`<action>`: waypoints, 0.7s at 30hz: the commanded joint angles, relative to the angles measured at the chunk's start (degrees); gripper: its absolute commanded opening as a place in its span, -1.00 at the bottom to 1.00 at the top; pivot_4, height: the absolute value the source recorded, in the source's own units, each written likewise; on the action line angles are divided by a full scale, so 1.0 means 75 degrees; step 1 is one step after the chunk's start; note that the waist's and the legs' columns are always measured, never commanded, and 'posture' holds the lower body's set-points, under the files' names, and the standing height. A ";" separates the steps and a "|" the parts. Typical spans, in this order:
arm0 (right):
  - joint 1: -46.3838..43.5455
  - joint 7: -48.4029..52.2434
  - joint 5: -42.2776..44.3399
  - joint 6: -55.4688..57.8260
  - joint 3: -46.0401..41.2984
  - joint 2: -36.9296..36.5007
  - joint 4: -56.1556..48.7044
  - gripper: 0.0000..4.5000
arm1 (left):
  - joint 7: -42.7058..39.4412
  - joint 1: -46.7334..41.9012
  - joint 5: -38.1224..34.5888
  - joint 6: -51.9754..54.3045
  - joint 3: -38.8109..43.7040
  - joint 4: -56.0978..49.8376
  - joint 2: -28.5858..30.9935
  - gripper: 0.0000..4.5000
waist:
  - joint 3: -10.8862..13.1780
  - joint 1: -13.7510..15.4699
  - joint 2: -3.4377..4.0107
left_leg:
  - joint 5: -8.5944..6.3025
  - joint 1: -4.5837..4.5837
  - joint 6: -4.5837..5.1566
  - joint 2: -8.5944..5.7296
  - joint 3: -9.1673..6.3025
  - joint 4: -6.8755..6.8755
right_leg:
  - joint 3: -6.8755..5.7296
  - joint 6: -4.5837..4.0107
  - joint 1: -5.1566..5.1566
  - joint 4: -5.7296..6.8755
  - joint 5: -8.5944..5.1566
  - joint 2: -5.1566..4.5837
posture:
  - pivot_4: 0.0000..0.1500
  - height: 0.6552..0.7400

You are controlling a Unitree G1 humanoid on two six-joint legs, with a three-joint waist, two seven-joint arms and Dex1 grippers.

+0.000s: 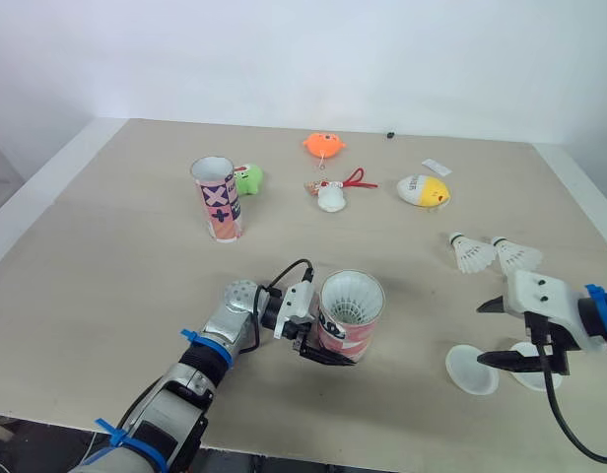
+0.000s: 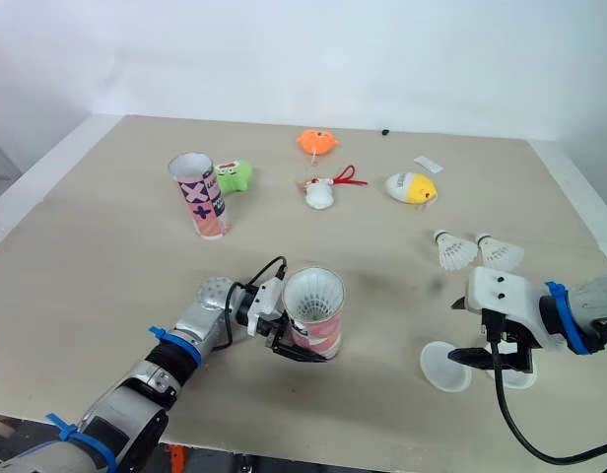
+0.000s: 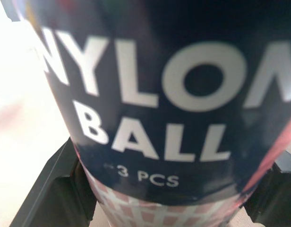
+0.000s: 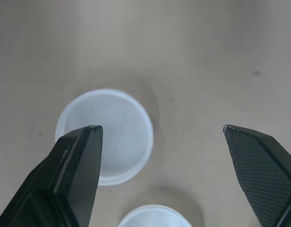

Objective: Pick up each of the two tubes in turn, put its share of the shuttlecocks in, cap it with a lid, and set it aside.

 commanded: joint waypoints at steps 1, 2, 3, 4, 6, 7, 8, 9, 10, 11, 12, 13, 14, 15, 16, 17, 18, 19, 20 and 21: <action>-0.0267 0.0165 -0.0154 -0.0338 0.0349 0.0027 0.0176 0.94 | 0.0368 -0.0006 0.0339 -0.0125 0.0006 0.0400 0.0011 0.52 | -0.0001 0.0001 0.0001 | 0.0002 0.0000 0.0003 -0.0001 0.0002 0.0000 | 0.0003 0.0005 0.0000 -0.0001 0.0003 -0.0002 | 1.00 1.00; -0.0266 0.0165 -0.0180 -0.0395 0.0420 0.0055 0.0164 0.94 | 0.0391 0.0020 0.0336 -0.0127 0.0016 0.0394 0.0039 0.52 | -0.0001 0.0001 0.0001 | 0.0003 0.0000 0.0005 -0.0002 0.0002 0.0001 | 0.0003 0.0006 0.0000 -0.0001 0.0005 -0.0002 | 1.00 1.00; -0.0293 0.0132 -0.0202 -0.0399 0.0492 0.0095 0.0153 0.94 | 0.0405 0.0047 0.0340 -0.0126 0.0016 0.0379 0.0076 0.52 | -0.0001 0.0001 0.0000 | 0.0005 0.0000 0.0009 -0.0003 0.0001 0.0001 | 0.0003 0.0009 0.0001 -0.0001 0.0007 -0.0002 | 1.00 1.00; -0.0350 0.0084 -0.0233 -0.0400 0.0586 0.0147 0.0171 0.94 | 0.0446 0.0052 0.0371 -0.0154 0.0017 0.0389 0.0110 0.52 | -0.0001 0.0001 0.0001 | 0.0008 0.0002 0.0012 -0.0002 0.0002 0.0001 | 0.0003 0.0013 0.0001 -0.0001 0.0007 -0.0002 | 1.00 1.00; -0.0433 -0.0001 -0.0323 -0.0419 0.0778 0.0251 0.0186 0.94 | 0.0522 0.0036 0.0433 -0.0196 0.0025 0.0434 0.0170 0.52 | -0.0001 -0.0004 0.0001 | 0.0013 0.0006 0.0014 0.0001 0.0008 0.0002 | 0.0003 0.0021 0.0001 -0.0001 0.0012 -0.0002 | 1.00 1.00; -0.0469 -0.0027 -0.0407 -0.0482 0.0898 0.0298 0.0218 0.94 | 0.0545 0.0019 0.0469 -0.0218 0.0012 0.0465 0.0195 0.52 | -0.0001 -0.0004 0.0001 | 0.0017 0.0011 0.0017 0.0001 0.0011 0.0002 | 0.0004 0.0027 0.0001 -0.0001 0.0014 -0.0002 | 1.00 1.00; -0.0491 -0.0046 -0.0473 -0.0518 0.0986 0.0337 0.0230 0.94 | 0.0558 0.0013 0.0499 -0.0230 -0.0006 0.0478 0.0222 0.52 | -0.0001 -0.0004 0.0001 | 0.0025 0.0014 0.0018 0.0003 0.0011 0.0002 | 0.0003 0.0035 0.0002 -0.0001 0.0016 -0.0002 | 1.00 1.00; -0.0555 -0.0085 -0.0562 -0.0569 0.1101 0.0396 0.0309 0.94 | 0.0587 -0.0009 0.0567 -0.0216 -0.0056 0.0493 0.0247 0.52 | -0.0001 -0.0005 0.0001 | 0.0028 0.0015 0.0019 0.0003 0.0011 0.0001 | 0.0003 0.0037 0.0001 -0.0001 0.0018 -0.0002 | 1.00 1.00; -0.0640 -0.0146 -0.0649 -0.0584 0.1213 0.0451 0.0384 0.94 | 0.0582 -0.0017 0.0620 -0.0223 -0.0111 0.0479 0.0273 0.52 | -0.0001 -0.0006 -0.0001 | 0.0033 0.0019 0.0020 0.0005 0.0012 0.0001 | 0.0002 0.0038 0.0001 -0.0001 0.0023 -0.0002 | 1.00 1.00; -0.0697 -0.0193 -0.0703 -0.0568 0.1284 0.0490 0.0404 0.94 | 0.0565 -0.0008 0.0642 -0.0231 -0.0145 0.0450 0.0306 0.52 | 0.0000 -0.0008 -0.0002 | 0.0037 0.0026 0.0021 0.0007 0.0013 0.0001 | 0.0002 0.0032 0.0004 -0.0001 0.0029 -0.0002 | 1.00 1.00; -0.0827 -0.0251 -0.0810 -0.0554 0.1412 0.0551 0.0479 0.94 | 0.0559 -0.0010 0.0643 -0.0210 -0.0167 0.0408 0.0317 0.52 | -0.0001 -0.0009 0.0000 | 0.0039 0.0029 0.0021 0.0008 0.0014 0.0001 | 0.0002 0.0029 0.0005 -0.0001 0.0034 -0.0002 | 1.00 1.00; -0.0965 -0.0316 -0.0928 -0.0520 0.1551 0.0612 0.0528 0.84 | 0.0544 -0.0008 0.0629 -0.0180 -0.0168 0.0360 0.0341 0.52 | -0.0001 -0.0021 0.0000 | 0.0042 0.0030 0.0023 0.0008 0.0016 0.0001 | 0.0003 0.0028 0.0004 -0.0001 0.0038 -0.0003 | 1.00 1.00; -0.1110 -0.0365 -0.1038 -0.0474 0.1684 0.0676 0.0582 0.70 | 0.0541 -0.0014 0.0624 -0.0157 -0.0170 0.0334 0.0366 0.52 | -0.0001 -0.0023 0.0000 | 0.0045 0.0037 0.0023 0.0012 0.0017 0.0001 | 0.0003 0.0023 0.0004 -0.0001 0.0044 -0.0002 | 1.00 1.00; -0.1233 -0.0396 -0.1143 -0.0469 0.1802 0.0728 0.0637 0.65 | 0.0549 -0.0027 0.0629 -0.0151 -0.0170 0.0326 0.0389 0.52 | -0.0001 -0.0029 -0.0002 | 0.0046 0.0038 0.0023 0.0012 0.0017 0.0001 | 0.0003 0.0022 0.0002 -0.0001 0.0044 -0.0001 | 1.00 1.00; -0.1312 -0.0368 -0.1206 -0.0501 0.1898 0.0748 0.0659 0.46 | 0.0556 -0.0042 0.0628 -0.0143 -0.0164 0.0321 0.0408 0.52 | -0.0001 -0.0033 -0.0004 | 0.0046 0.0050 0.0023 0.0014 0.0016 0.0000 | 0.0002 0.0021 -0.0004 -0.0001 0.0045 0.0000 | 1.00 1.00; -0.1376 -0.0310 -0.1232 -0.0534 0.1970 0.0766 0.0675 0.24 | 0.0568 -0.0064 0.0612 -0.0103 -0.0149 0.0304 0.0415 0.52 | -0.0001 -0.0034 -0.0004 | 0.0045 0.0059 0.0022 0.0018 0.0017 0.0000 | 0.0002 0.0021 -0.0003 -0.0001 0.0045 0.0001 | 1.00 1.00; -0.1454 -0.0292 -0.1277 -0.0571 0.2028 0.0794 0.0711 0.19 | 0.0591 -0.0083 0.0589 -0.0060 -0.0129 0.0284 0.0411 0.52 | -0.0003 -0.0035 -0.0006 | 0.0045 0.0060 0.0022 0.0018 0.0018 -0.0001 | 0.0002 0.0021 -0.0002 -0.0001 0.0044 0.0000 | 1.00 1.00; -0.1529 -0.0270 -0.1269 -0.0529 0.2063 0.0819 0.0746 -0.07 | 0.0618 -0.0098 0.0569 -0.0024 -0.0113 0.0268 0.0401 0.52 | -0.0004 -0.0035 -0.0009 | 0.0045 0.0061 0.0022 0.0022 0.0019 -0.0002 | 0.0001 0.0021 -0.0002 -0.0001 0.0044 0.0001 | 1.00 1.00; -0.1557 -0.0135 -0.1212 -0.0587 0.2079 0.0788 0.0744 -0.20 | 0.0657 -0.0113 0.0511 0.0053 -0.0071 0.0218 0.0375 0.52 | -0.0005 -0.0035 -0.0011 | 0.0045 0.0061 0.0022 0.0024 0.0019 -0.0001 | 0.0002 0.0021 -0.0002 -0.0002 0.0044 0.0002 | 1.00 1.00; -0.1587 -0.0009 -0.1149 -0.0613 0.2086 0.0757 0.0742 -0.36 | 0.0684 -0.0123 0.0431 0.0164 -0.0020 0.0151 0.0343 0.52 | -0.0005 -0.0034 -0.0010 | 0.0045 0.0061 0.0022 0.0025 0.0020 -0.0001 | 0.0002 0.0021 -0.0002 -0.0002 0.0044 0.0003 | 1.00 1.00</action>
